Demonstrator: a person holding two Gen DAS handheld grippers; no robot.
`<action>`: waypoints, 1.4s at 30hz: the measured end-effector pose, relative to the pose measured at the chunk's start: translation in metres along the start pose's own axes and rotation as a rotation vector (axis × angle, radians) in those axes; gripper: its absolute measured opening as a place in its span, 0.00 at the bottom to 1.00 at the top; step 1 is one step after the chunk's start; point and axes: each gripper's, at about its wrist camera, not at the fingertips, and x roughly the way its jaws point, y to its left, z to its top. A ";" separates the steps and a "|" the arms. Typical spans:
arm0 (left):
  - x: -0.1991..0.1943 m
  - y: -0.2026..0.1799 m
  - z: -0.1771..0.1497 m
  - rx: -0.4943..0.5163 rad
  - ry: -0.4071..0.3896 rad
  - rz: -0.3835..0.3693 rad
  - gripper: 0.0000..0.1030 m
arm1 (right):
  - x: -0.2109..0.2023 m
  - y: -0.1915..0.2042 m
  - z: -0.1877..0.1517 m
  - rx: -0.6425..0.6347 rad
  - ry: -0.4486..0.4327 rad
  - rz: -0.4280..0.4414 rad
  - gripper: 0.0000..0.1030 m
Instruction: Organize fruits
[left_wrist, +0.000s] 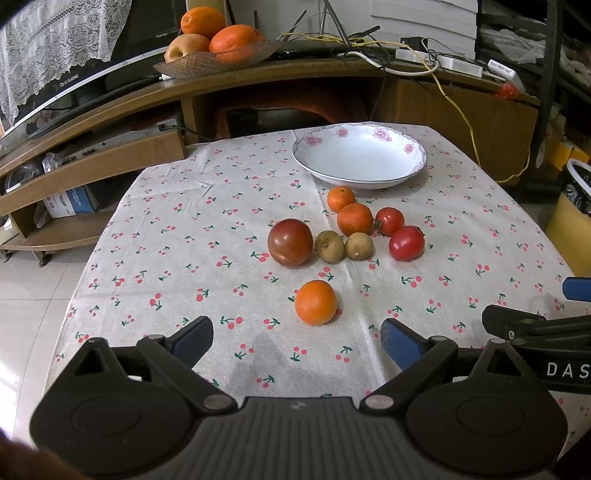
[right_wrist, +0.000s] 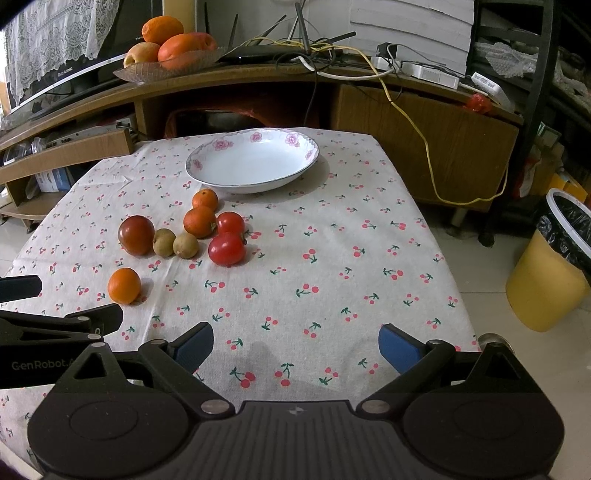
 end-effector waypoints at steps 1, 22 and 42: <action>0.000 0.000 0.000 0.002 -0.002 0.000 0.98 | 0.000 0.000 0.000 0.000 0.001 0.001 0.93; 0.034 -0.003 0.006 0.081 -0.006 -0.035 0.81 | 0.021 0.001 0.021 -0.063 0.041 0.059 0.88; 0.053 -0.012 0.010 0.142 -0.006 -0.022 0.42 | 0.081 0.019 0.060 -0.147 0.073 0.230 0.76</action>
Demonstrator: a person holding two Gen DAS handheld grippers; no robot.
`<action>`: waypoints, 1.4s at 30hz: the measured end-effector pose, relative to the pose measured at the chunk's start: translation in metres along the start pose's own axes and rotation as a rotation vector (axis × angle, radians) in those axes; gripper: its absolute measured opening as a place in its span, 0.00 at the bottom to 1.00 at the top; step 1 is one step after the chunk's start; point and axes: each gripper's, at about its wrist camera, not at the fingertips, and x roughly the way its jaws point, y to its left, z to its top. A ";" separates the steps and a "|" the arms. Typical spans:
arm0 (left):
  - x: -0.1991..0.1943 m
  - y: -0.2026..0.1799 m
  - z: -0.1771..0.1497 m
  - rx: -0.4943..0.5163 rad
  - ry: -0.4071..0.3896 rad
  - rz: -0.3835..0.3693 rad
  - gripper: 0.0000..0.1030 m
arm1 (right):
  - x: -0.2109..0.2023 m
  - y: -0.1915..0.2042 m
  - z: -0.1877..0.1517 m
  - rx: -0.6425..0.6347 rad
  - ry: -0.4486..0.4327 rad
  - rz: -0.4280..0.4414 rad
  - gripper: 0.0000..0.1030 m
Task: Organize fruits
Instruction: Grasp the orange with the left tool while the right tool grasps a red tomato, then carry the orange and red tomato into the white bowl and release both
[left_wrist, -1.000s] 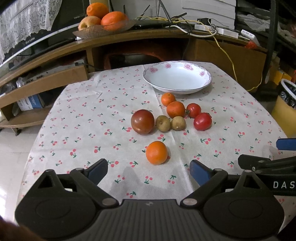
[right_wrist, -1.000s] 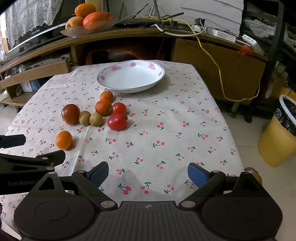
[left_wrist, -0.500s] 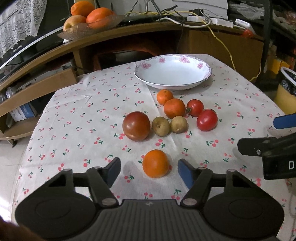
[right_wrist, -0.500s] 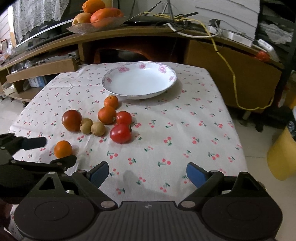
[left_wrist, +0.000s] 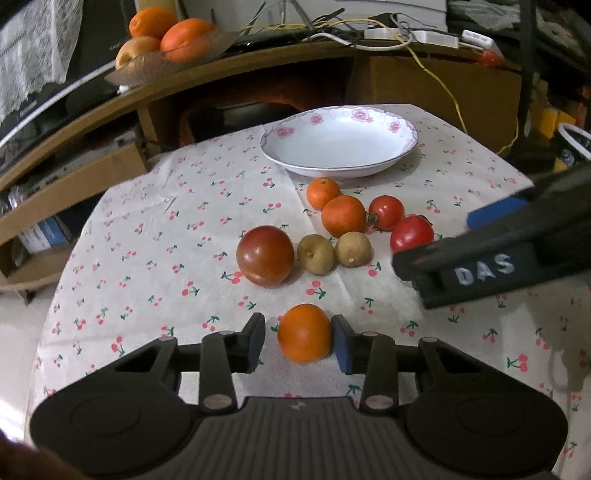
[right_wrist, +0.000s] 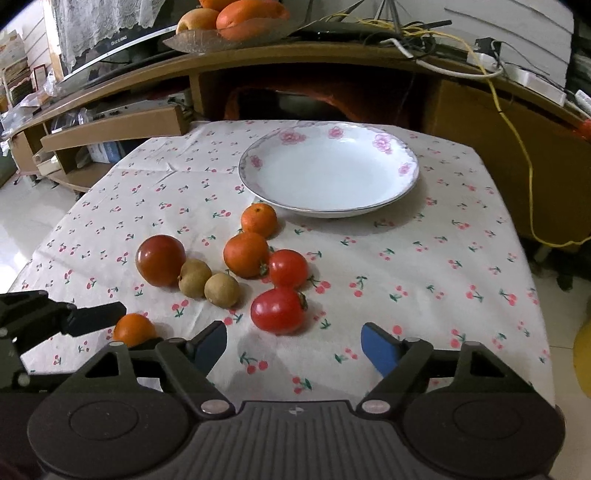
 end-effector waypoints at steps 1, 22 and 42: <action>0.000 0.000 0.000 0.006 -0.005 0.002 0.41 | 0.001 0.000 0.000 -0.004 -0.001 0.002 0.76; -0.002 0.013 0.014 -0.044 -0.012 -0.064 0.35 | -0.002 -0.009 0.006 0.012 0.007 0.041 0.34; 0.063 0.024 0.117 -0.107 -0.092 -0.152 0.34 | 0.034 -0.046 0.083 0.077 -0.083 0.004 0.34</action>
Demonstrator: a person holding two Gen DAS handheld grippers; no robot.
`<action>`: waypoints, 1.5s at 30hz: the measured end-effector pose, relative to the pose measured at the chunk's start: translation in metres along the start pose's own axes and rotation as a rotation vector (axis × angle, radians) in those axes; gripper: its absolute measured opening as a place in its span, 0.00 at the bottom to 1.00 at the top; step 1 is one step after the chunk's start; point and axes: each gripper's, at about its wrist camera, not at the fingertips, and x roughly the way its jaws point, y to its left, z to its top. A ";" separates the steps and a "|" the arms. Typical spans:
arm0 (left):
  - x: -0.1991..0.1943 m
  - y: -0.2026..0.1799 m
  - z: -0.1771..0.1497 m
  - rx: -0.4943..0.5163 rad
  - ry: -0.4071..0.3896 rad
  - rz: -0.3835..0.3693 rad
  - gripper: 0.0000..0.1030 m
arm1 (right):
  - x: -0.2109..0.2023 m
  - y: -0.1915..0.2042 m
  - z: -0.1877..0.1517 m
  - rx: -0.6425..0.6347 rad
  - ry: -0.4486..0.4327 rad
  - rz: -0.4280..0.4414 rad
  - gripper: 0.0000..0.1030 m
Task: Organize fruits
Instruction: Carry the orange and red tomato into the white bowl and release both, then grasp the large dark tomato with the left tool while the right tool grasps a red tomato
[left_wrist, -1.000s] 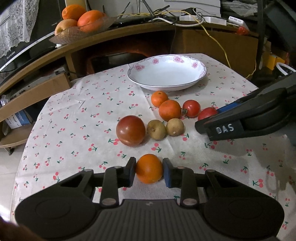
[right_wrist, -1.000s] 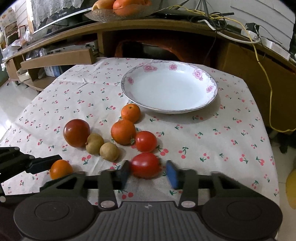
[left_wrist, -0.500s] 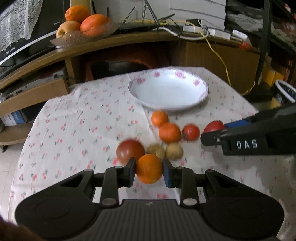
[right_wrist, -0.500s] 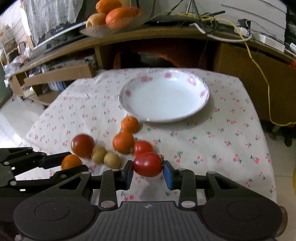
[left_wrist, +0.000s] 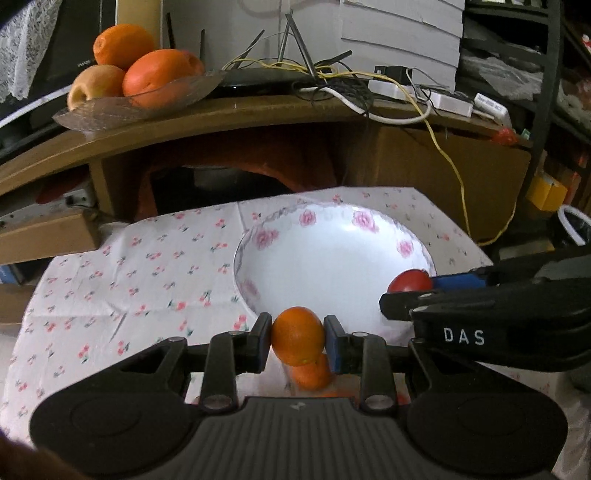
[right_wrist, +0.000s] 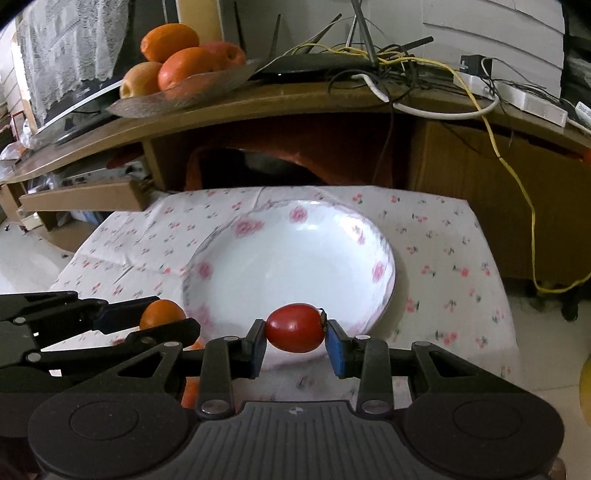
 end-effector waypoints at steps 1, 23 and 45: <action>0.004 0.000 0.002 0.004 0.002 -0.002 0.34 | 0.004 -0.002 0.002 0.002 0.003 0.001 0.34; 0.015 0.007 0.016 0.004 -0.004 0.037 0.41 | 0.016 -0.015 0.012 0.014 -0.015 0.005 0.49; -0.051 0.071 -0.033 -0.041 0.017 0.113 0.44 | -0.023 0.022 -0.019 -0.061 0.000 0.074 0.55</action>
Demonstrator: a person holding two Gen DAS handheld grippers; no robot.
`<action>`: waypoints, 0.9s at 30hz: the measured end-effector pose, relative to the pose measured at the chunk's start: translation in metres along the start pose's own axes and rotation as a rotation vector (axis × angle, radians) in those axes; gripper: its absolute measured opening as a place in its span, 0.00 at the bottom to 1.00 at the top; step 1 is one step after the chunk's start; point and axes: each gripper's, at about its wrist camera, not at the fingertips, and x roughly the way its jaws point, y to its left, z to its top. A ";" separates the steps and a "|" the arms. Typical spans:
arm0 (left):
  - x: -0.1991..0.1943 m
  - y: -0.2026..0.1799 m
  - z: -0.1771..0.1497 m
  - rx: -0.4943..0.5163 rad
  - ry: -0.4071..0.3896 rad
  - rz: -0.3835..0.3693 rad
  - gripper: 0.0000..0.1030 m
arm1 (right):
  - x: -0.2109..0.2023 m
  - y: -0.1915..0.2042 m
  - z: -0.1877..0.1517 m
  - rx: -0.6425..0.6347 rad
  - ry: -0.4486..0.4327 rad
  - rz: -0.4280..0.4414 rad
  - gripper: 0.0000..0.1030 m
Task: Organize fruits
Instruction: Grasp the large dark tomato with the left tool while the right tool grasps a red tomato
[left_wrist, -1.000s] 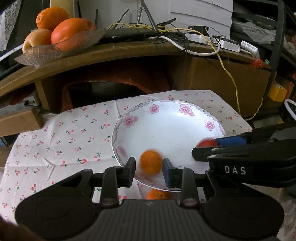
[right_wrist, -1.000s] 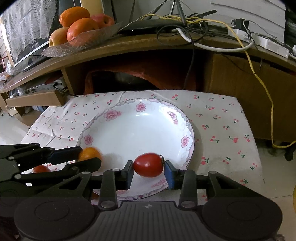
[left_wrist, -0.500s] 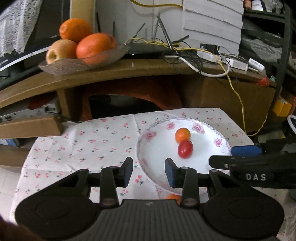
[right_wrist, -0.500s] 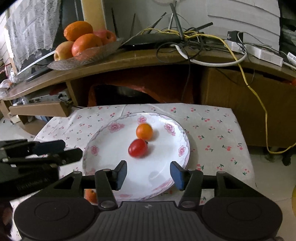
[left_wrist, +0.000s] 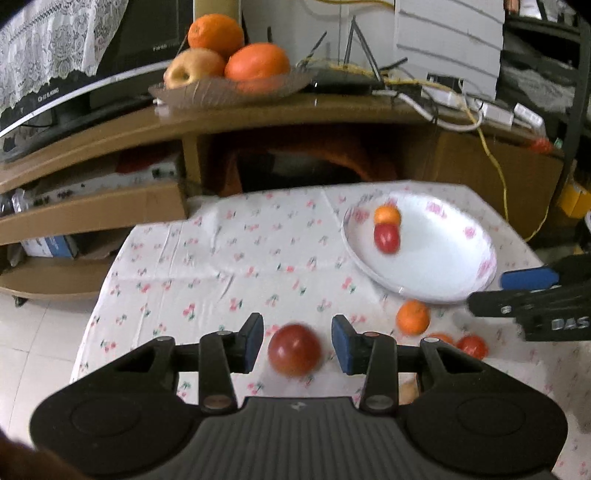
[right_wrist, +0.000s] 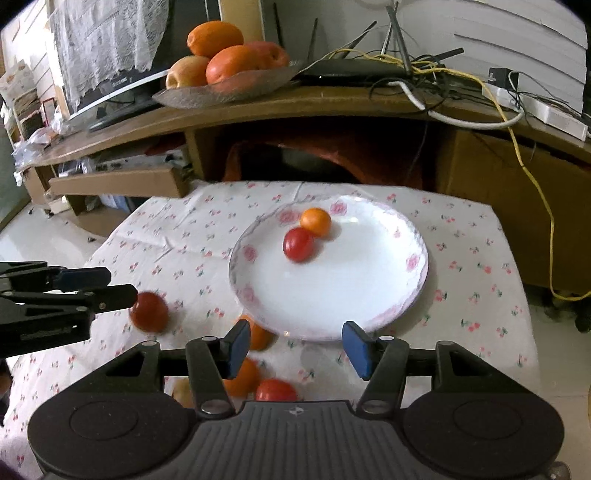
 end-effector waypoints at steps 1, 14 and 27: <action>0.001 0.000 -0.003 0.004 0.005 0.000 0.44 | -0.002 0.000 -0.003 0.003 0.003 -0.001 0.55; 0.032 -0.013 -0.010 0.075 0.016 0.026 0.54 | -0.005 -0.005 -0.021 -0.005 0.030 -0.003 0.61; 0.042 -0.015 -0.017 0.140 -0.014 0.077 0.51 | 0.022 0.007 -0.035 -0.171 0.090 0.032 0.50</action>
